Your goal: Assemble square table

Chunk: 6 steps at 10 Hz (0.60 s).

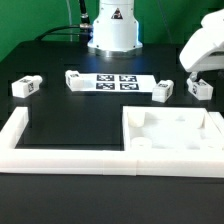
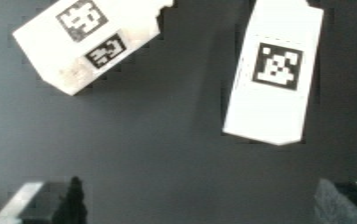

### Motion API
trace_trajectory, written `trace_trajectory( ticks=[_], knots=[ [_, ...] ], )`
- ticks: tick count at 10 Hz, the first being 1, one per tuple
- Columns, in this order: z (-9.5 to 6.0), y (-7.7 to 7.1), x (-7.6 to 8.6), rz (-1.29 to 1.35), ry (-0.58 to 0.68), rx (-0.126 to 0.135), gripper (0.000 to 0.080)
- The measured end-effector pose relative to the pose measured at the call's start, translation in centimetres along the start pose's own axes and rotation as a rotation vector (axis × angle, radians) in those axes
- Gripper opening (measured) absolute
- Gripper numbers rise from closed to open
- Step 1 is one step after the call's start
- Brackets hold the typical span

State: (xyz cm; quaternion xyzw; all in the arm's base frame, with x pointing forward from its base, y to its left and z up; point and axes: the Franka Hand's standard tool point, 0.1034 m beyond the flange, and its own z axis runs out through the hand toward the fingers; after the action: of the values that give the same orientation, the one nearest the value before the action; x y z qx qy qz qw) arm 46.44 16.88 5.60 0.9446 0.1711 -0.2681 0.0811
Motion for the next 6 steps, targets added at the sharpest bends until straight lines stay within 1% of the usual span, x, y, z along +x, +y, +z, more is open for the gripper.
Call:
trace_trajectory(
  ticks=[1, 2, 3, 4, 6],
  knots=[
    [1.1, -0.9, -0.6, 0.053, -0.116, 0.006, 0.0649],
    [1.5, -1.5, -0.4, 0.053, -0.195, -0.002, 0.0649],
    [1.4, -1.7, 0.2, 0.059, -0.217, -0.004, 0.0649],
    [1.4, -1.6, 0.4, 0.061, -0.203, -0.002, 0.0649],
    [1.5, -1.6, 0.4, 0.061, -0.206, -0.002, 0.0649]
  ],
)
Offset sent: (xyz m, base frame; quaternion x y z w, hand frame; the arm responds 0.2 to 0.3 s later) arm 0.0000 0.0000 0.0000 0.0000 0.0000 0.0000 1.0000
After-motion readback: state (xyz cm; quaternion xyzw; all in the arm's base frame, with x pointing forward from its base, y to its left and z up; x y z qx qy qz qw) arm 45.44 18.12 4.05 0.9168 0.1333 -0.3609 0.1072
